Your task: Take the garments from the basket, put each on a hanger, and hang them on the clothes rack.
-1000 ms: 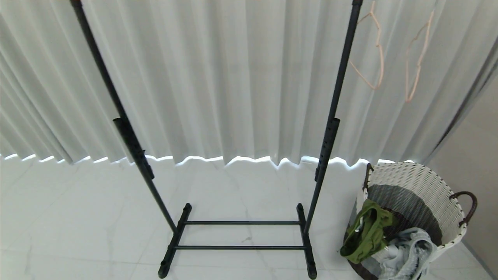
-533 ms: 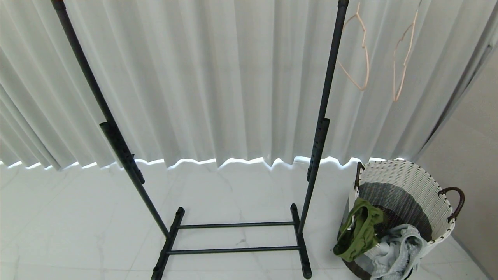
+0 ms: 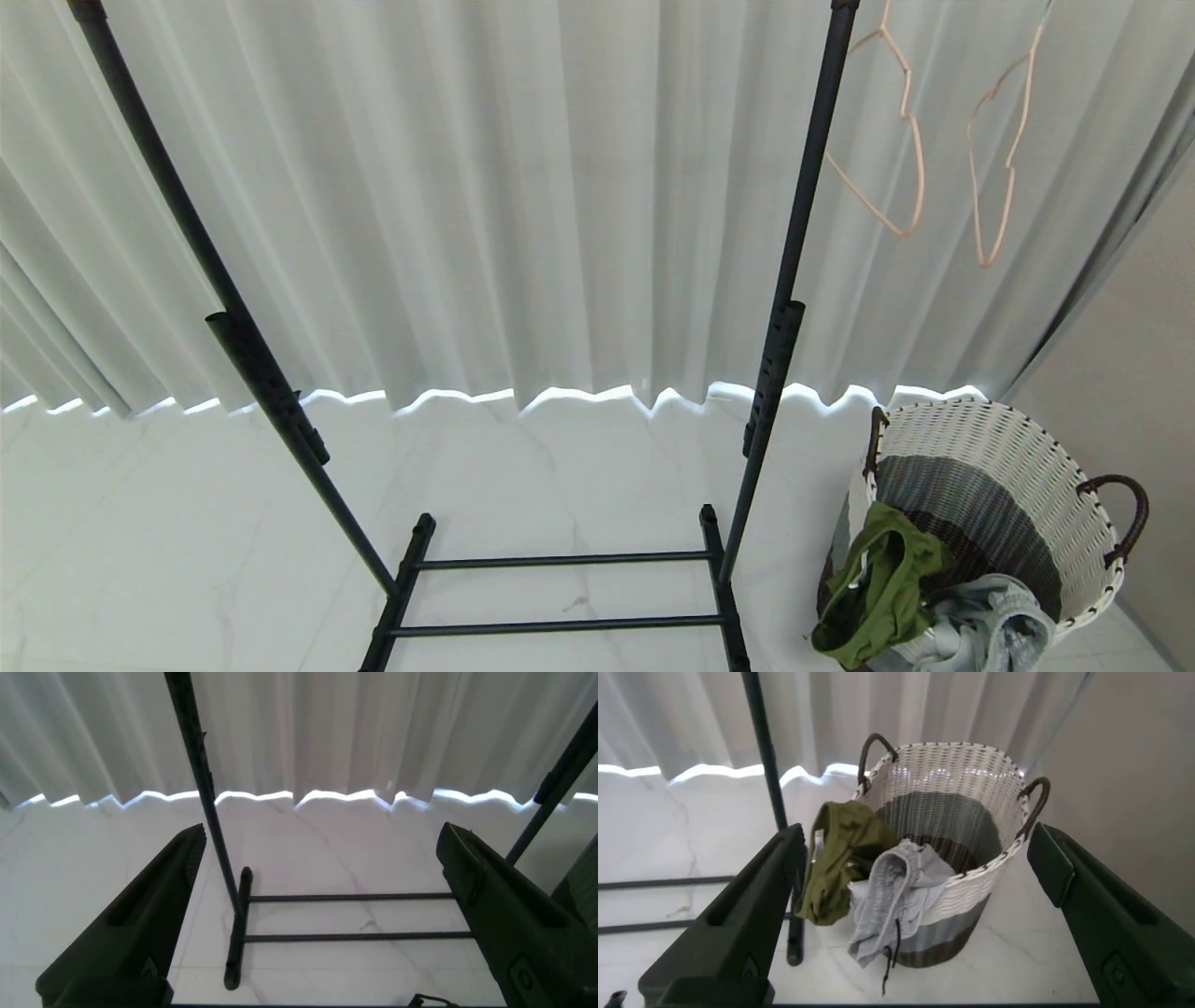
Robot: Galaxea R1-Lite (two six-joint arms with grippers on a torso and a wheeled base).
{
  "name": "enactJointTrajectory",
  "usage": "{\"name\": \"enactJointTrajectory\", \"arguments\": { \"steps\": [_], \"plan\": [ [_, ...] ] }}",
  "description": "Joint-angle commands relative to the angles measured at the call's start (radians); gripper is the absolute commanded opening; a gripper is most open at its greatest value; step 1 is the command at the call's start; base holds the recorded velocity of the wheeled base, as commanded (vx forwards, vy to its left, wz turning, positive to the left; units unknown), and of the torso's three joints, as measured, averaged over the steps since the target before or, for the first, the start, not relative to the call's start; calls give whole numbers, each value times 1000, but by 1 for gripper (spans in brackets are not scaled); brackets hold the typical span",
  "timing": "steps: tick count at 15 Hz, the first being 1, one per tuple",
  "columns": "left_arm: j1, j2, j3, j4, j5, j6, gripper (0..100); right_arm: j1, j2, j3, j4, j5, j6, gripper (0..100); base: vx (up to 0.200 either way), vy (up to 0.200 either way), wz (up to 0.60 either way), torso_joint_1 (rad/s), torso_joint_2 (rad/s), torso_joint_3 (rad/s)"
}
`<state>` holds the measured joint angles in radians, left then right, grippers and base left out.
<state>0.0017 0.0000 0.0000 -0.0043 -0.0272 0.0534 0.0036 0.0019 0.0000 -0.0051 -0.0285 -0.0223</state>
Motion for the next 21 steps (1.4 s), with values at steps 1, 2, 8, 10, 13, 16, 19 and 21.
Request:
{"name": "enactJointTrajectory", "arguments": {
  "steps": [1,2,8,10,13,16,19,21],
  "plan": [
    [0,2,0,0,0,0,100,-1,0,-3,-9,-5,-8,100,0,0,0,0,0,0],
    [0,2,0,0,0,0,100,7,32,-107,-9,16,5,100,0,0,0,0,0,0],
    [0,2,0,0,0,0,100,61,678,-356,14,-42,-97,100,0,0,0,0,0,0],
    [0,0,0,0,0,-1,100,59,836,-316,-47,-42,-159,100,0,0,0,0,0,0],
    [0,0,0,0,0,-1,100,47,978,-270,-119,-45,-251,100,0,0,0,0,0,0],
    [0,0,0,0,0,-3,100,-1,1213,-239,-148,-45,-476,100,0,0,0,0,0,0],
    [0,0,0,0,0,-4,100,-68,1435,-241,-248,-45,-617,100,0,0,0,0,0,0],
    [0,0,0,0,0,-4,100,-122,1603,-233,-398,-45,-712,100,0,0,0,0,0,0]
  ]
}}
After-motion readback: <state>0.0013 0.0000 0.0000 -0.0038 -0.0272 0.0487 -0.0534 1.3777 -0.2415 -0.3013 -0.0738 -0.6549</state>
